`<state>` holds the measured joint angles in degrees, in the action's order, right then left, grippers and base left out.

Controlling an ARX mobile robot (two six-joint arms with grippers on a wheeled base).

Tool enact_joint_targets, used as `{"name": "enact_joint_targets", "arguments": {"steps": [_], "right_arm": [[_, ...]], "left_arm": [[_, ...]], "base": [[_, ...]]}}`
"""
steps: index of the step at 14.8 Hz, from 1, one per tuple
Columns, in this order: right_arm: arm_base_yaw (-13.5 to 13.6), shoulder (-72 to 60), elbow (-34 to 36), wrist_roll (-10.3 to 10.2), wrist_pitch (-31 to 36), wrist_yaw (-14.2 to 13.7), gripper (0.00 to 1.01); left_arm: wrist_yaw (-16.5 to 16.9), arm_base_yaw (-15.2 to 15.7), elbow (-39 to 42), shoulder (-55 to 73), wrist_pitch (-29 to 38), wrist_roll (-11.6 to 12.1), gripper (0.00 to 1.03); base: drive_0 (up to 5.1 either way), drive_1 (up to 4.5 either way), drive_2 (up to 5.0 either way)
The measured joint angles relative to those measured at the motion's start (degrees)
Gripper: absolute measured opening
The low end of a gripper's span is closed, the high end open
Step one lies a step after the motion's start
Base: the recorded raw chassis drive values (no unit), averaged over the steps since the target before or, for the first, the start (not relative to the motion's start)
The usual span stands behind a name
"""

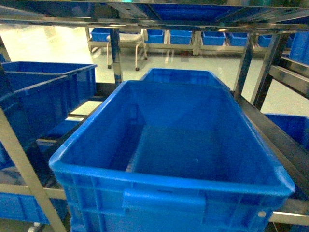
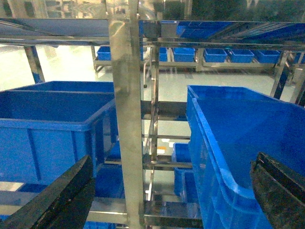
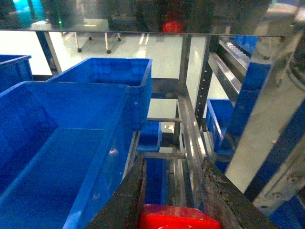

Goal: Pick red block from blue box to shelf

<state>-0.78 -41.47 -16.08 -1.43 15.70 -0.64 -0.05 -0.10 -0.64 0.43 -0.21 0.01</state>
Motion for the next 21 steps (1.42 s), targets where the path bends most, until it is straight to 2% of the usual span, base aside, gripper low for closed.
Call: {"name": "enact_joint_targets", "arguments": {"steps": [14, 21], "right_arm": [[0.0, 0.0, 0.0, 0.0, 0.0, 0.0, 0.27], [0.0, 0.0, 0.0, 0.0, -0.1, 0.0, 0.27]], "left_arm": [[0.1, 0.0, 0.0, 0.0, 0.0, 0.0, 0.98], [0.0, 0.0, 0.0, 0.0, 0.0, 0.0, 0.98]], "base": [[-1.8, 2.53, -6.1], [-4.9, 2.56, 2.6]]}}
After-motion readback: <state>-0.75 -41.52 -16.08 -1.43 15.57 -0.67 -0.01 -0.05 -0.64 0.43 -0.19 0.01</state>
